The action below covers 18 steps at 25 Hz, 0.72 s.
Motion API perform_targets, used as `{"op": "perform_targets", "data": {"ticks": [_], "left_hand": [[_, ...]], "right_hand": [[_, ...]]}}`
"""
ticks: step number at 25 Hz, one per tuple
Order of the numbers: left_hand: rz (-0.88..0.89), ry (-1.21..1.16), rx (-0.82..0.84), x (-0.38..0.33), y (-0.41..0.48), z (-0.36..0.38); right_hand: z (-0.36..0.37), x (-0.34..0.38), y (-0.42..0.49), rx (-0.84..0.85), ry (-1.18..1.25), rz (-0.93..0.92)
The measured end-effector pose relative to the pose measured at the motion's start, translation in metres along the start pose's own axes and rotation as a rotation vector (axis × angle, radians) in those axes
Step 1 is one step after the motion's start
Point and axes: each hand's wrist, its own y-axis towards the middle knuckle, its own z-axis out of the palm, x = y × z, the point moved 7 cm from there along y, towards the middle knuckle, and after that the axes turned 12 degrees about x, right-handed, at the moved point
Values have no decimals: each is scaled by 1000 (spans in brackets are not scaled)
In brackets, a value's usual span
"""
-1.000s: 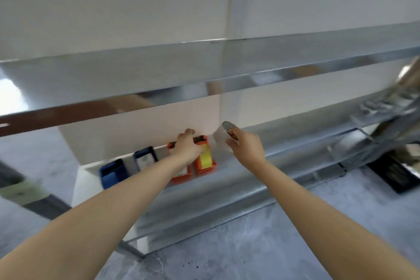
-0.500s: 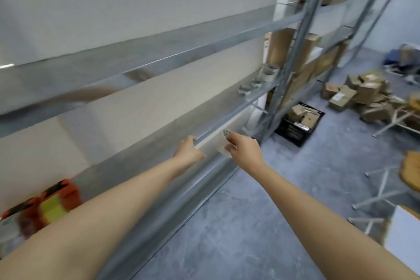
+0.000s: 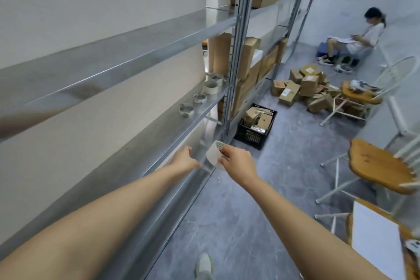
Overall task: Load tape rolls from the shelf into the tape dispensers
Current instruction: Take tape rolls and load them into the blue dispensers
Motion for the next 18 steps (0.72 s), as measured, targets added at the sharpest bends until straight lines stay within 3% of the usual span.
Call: {"op": "perform_targets", "data": {"ticks": [7, 18], "left_hand": [[-21, -29, -16, -73, 166, -44], [-121, -31, -80, -135, 339, -72]], "right_hand": [[-47, -38, 173, 50, -48, 9], [-97, -131, 371, 111, -55, -31]]}}
